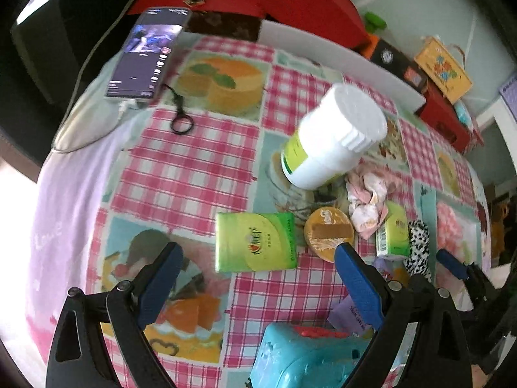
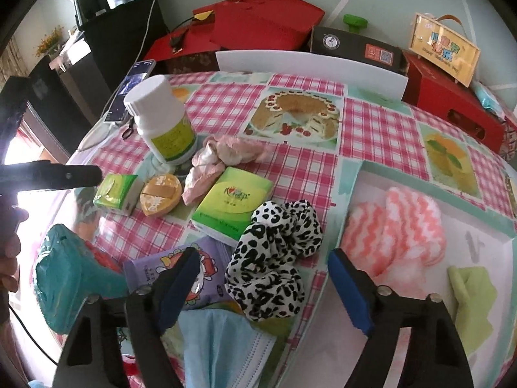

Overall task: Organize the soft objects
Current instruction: 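Grasp green tissue pack with left tool while right tool grasps leopard scrunchie, then carry tissue pack with left tool while right tool carries scrunchie to tray, then open left tool to drop tissue pack while right tool releases leopard scrunchie, then move both open tools back from the tray toward the pile, then reach left tool to gold round snack while right tool reaches clear wipes pack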

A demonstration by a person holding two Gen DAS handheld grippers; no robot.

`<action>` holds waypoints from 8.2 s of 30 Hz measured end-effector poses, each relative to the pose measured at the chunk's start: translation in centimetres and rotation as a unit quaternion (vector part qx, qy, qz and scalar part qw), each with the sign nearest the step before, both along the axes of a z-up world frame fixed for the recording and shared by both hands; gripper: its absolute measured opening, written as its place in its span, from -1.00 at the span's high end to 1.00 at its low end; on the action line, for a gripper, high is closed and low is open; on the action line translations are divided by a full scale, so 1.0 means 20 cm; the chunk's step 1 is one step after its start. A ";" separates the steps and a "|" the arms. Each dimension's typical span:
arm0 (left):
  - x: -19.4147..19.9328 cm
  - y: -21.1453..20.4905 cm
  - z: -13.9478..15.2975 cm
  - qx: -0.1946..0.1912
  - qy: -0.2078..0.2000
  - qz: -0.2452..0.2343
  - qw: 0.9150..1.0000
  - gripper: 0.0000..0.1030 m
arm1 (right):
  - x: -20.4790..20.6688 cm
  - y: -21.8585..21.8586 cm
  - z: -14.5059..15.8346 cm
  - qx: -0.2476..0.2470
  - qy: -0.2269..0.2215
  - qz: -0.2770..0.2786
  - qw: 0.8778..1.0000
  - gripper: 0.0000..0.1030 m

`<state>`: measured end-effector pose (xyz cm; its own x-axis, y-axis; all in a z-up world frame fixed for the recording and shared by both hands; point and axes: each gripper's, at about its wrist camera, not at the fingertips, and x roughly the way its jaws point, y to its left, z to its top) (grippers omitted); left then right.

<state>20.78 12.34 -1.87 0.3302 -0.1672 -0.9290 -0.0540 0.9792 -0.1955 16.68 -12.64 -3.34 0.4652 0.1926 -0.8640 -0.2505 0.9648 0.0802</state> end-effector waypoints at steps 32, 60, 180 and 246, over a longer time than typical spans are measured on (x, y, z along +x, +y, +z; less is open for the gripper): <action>0.13 -0.01 -0.17 0.029 0.048 -0.011 0.998 -0.26 | 0.02 -0.03 -0.08 0.028 0.023 0.005 0.999 0.38; -0.20 0.04 0.21 0.000 -0.078 0.077 0.994 -0.26 | -0.02 -0.10 -0.01 0.087 0.013 -0.012 0.996 0.53; -0.12 -1.37 0.17 -0.008 -0.125 -0.122 0.985 -0.81 | -0.21 -1.27 0.08 -0.011 -0.043 -0.289 0.956 -0.68; 0.01 -0.23 0.18 -0.001 -0.080 0.136 0.987 -0.88 | -0.04 -0.31 0.12 0.042 -0.057 -0.050 0.996 -1.00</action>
<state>20.98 7.69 1.72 0.5051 -0.0545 -0.8614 -0.2838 0.9320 -0.2254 15.91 -18.81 -0.95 0.5805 0.2099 -0.7868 -0.1658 0.9764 0.1382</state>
